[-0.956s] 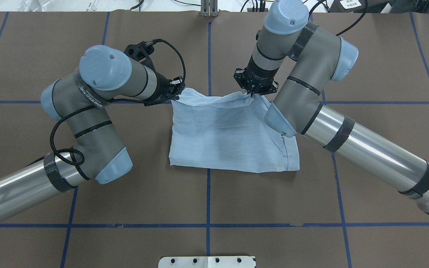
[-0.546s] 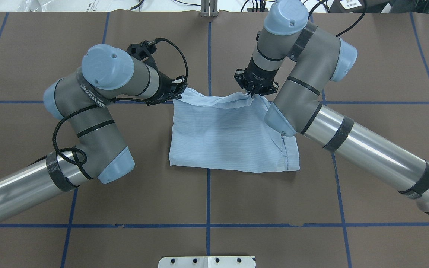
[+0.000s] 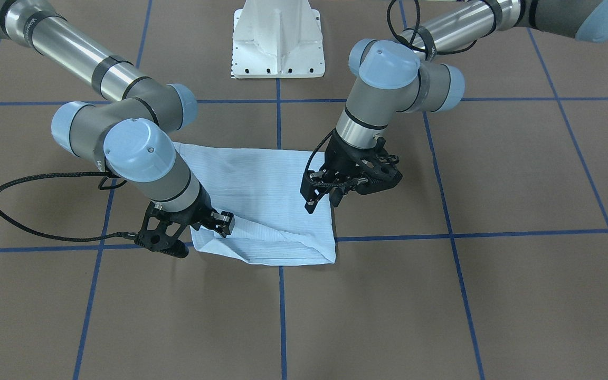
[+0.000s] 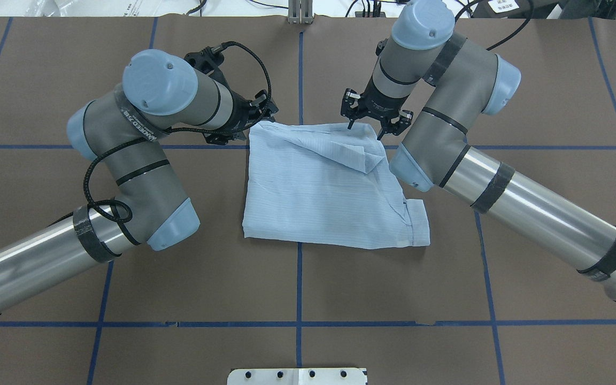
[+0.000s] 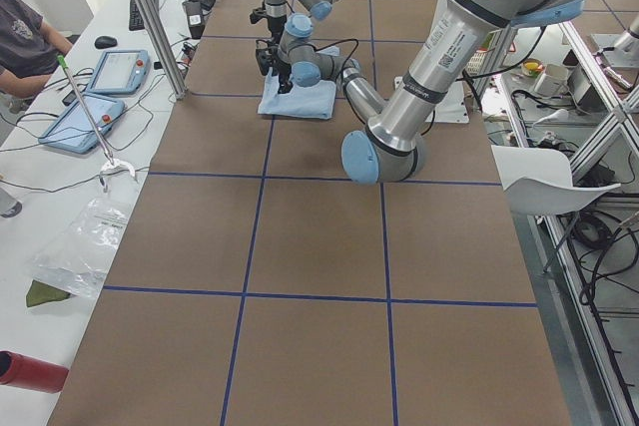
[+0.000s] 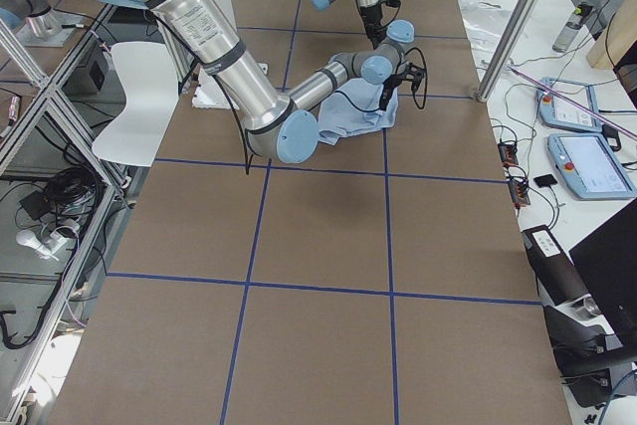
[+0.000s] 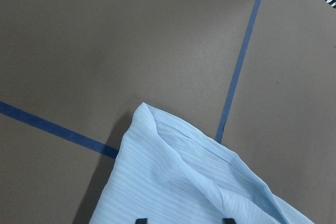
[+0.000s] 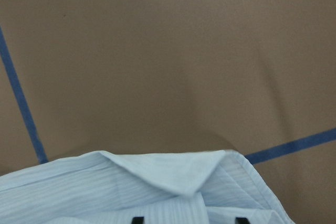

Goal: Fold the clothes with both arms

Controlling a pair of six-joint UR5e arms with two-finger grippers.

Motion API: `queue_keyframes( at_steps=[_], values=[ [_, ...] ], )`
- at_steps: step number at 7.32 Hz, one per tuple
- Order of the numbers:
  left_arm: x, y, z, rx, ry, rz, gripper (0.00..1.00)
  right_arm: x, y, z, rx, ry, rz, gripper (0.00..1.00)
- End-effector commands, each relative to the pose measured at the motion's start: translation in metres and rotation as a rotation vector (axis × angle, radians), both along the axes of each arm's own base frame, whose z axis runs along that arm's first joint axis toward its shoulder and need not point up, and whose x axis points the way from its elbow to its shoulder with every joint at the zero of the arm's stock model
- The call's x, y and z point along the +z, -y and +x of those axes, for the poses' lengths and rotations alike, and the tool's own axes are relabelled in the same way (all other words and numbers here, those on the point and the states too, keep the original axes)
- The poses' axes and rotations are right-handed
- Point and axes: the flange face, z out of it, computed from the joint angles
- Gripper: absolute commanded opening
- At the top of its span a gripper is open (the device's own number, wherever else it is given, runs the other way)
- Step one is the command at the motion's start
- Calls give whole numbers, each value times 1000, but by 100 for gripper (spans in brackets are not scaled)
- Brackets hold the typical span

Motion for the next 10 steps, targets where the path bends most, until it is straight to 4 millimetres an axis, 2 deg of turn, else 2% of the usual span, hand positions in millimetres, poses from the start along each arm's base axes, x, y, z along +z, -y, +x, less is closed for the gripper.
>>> queue_keyframes(
  at_steps=[1, 2, 3, 4, 5, 6, 7, 8, 9, 10],
  values=[
    [5, 9, -13, 9, 10, -3, 100, -8, 1, 0, -19, 10, 29, 100],
    [12, 12, -27, 22, 23, -34, 100, -13, -2, -2, -35, 15, 49, 100],
    [21, -8, -53, 44, 49, 1, 100, -14, -2, 0, -57, 14, 83, 100],
    [32, -21, -85, 78, 105, 75, 100, -14, 7, 12, -96, 4, 167, 100],
    [48, -24, -117, 102, 149, 117, 100, -2, 32, 50, -96, -10, 211, 100],
    [71, -18, -151, 143, 186, 150, 100, 25, 48, 95, -110, -32, 253, 100],
    [96, -6, -186, 176, 228, 186, 100, 55, 66, 151, -135, -39, 297, 100],
    [123, 9, -230, 217, 289, 259, 100, 92, 78, 210, -176, -31, 303, 100],
    [158, 21, -278, 267, 351, 316, 100, 125, 86, 264, -216, -49, 335, 100],
    [202, 30, -323, 314, 409, 343, 100, 161, 86, 321, -232, -56, 340, 100]
  ],
)
